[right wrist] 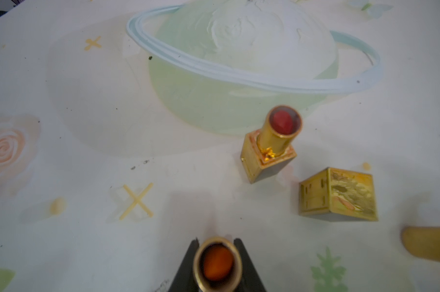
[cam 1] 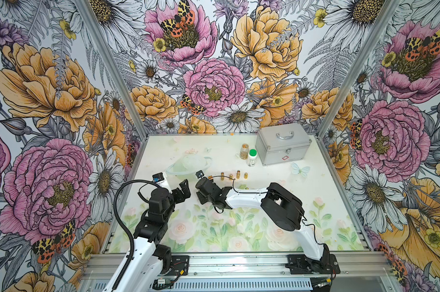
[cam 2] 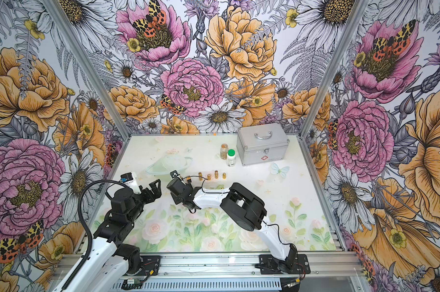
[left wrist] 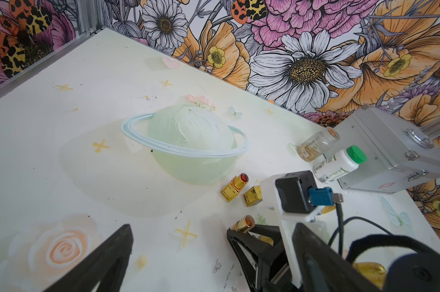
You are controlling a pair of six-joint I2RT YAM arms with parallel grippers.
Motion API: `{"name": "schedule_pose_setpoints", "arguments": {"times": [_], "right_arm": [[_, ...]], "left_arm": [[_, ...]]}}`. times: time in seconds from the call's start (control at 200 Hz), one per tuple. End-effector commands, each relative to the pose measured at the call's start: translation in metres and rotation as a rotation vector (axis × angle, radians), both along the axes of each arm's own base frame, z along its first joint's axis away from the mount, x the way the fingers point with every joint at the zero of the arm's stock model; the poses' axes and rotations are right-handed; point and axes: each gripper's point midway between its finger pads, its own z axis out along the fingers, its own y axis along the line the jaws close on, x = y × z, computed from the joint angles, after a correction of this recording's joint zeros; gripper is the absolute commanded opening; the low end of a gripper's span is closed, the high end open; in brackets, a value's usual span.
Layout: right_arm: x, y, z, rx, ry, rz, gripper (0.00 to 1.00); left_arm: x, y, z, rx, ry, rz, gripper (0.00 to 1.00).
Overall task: Open the lipstick cap
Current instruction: Place the lipstick at the center of the board.
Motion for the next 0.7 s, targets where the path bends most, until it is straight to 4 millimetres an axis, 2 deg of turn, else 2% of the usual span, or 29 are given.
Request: {"name": "schedule_pose_setpoints", "arguments": {"times": [0.0,0.315,0.695], "right_arm": [[0.004,-0.001,-0.003,-0.009,-0.033,-0.007,0.23],[0.002,-0.002,-0.011,-0.022,-0.023,-0.001,0.24],[0.005,0.003,0.006,0.003,-0.043,0.004,0.32]], "left_arm": [[0.001,-0.001,-0.002,-0.028,-0.002,-0.001,0.99],[0.002,-0.001,0.001,-0.028,-0.007,-0.001,0.99],[0.002,0.0,0.004,-0.024,-0.012,0.0,0.99]]}}
